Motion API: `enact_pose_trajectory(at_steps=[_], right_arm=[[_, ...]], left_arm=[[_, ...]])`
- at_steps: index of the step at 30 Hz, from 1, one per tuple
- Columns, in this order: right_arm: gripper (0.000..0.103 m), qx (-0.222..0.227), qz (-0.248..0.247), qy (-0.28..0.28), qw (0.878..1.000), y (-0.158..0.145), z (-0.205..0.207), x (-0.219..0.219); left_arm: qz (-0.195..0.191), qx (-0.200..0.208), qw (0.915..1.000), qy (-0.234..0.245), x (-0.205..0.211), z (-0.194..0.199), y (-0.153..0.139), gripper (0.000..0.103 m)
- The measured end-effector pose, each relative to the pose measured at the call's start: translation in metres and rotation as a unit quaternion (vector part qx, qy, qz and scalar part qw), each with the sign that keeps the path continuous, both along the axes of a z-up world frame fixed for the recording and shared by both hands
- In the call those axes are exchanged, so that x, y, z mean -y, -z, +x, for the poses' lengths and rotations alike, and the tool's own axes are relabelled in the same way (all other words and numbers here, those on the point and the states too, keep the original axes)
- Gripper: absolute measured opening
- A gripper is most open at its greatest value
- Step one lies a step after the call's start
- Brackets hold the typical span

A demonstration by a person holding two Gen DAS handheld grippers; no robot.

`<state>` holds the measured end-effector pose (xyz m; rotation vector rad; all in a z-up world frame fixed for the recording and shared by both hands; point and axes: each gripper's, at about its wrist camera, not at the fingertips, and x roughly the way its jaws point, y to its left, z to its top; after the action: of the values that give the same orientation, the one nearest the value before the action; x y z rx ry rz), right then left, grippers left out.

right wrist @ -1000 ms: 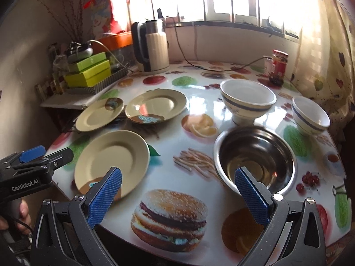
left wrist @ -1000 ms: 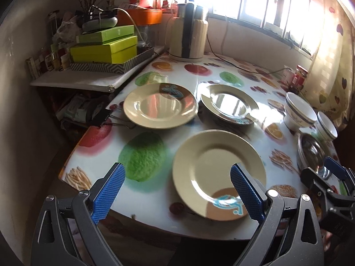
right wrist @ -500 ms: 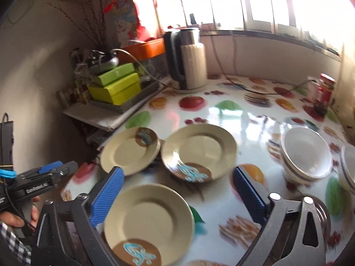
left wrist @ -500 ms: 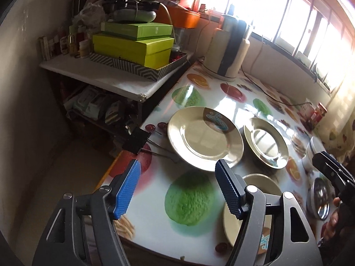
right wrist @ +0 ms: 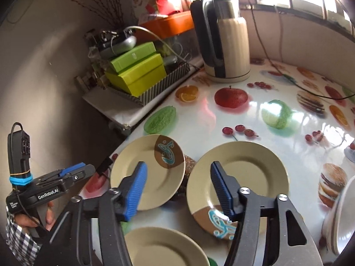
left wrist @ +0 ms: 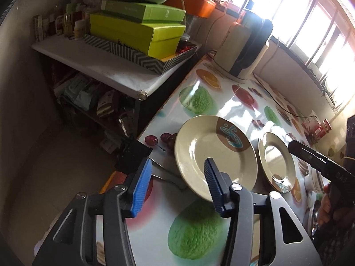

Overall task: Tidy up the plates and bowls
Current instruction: 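Move both tools toward the rim of the patterned cream plate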

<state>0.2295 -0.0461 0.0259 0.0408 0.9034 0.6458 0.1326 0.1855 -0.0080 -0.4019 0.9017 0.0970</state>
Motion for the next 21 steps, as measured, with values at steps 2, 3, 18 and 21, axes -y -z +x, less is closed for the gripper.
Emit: enact_pose_trajectory(at_steps=[2, 3, 18, 21], right_arm=[[0.050, -0.013, -0.003, -0.012, 1.000, 0.009, 0.010, -0.005], [0.047, -0.022, -0.006, -0.024, 0.999, 0.015, 0.017, -0.010], [0.024, -0.070, -0.013, -0.059, 0.996, 0.054, 0.059, -0.035], [0.024, -0.078, -0.010, -0.061, 0.995, 0.058, 0.062, -0.036]], left_arm=[[-0.013, -0.005, 0.9999, 0.001, -0.002, 0.005, 0.007, 0.045], [-0.023, -0.008, 0.9997, 0.001, -0.004, 0.007, 0.010, 0.044], [-0.067, -0.040, 0.9970, 0.000, -0.007, 0.023, 0.034, 0.043], [-0.068, -0.042, 0.9968, -0.001, -0.006, 0.023, 0.037, 0.042]])
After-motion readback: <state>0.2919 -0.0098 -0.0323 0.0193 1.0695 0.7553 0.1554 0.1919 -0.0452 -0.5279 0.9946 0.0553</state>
